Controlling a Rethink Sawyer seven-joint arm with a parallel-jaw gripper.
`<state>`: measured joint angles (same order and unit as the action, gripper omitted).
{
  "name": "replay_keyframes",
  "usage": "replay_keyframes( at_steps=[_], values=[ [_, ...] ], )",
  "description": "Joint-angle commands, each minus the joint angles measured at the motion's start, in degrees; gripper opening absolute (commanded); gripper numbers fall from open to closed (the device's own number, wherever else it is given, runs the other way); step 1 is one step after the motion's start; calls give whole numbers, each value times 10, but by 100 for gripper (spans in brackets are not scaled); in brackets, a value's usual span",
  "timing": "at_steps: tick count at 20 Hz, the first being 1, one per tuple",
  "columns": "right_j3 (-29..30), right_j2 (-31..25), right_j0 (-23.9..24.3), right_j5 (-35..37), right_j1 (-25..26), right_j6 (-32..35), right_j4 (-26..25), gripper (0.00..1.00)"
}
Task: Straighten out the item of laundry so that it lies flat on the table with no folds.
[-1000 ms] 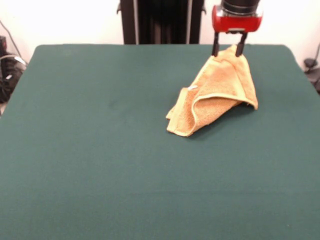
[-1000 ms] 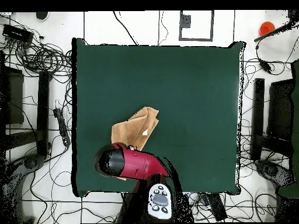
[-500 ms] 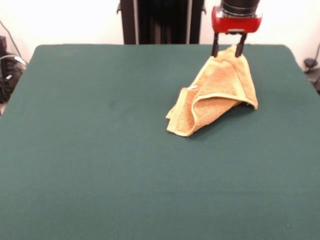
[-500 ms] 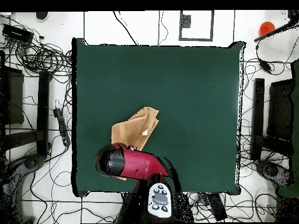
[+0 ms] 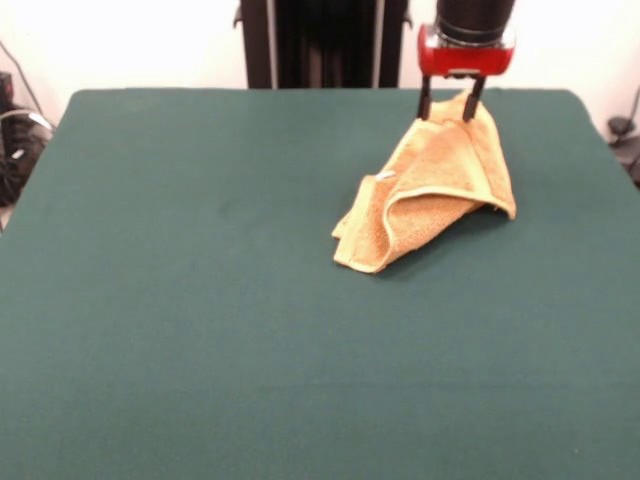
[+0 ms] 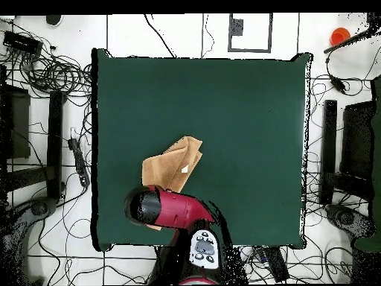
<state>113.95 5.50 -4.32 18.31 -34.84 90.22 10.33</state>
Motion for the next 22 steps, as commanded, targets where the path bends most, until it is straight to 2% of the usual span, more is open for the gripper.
replay_keyframes(
  at_steps=[1,22],
  values=[
    [-29,-39,-6,-25,18,125,24,100],
    [-58,-53,-9,-14,30,116,26,100]
  ],
)
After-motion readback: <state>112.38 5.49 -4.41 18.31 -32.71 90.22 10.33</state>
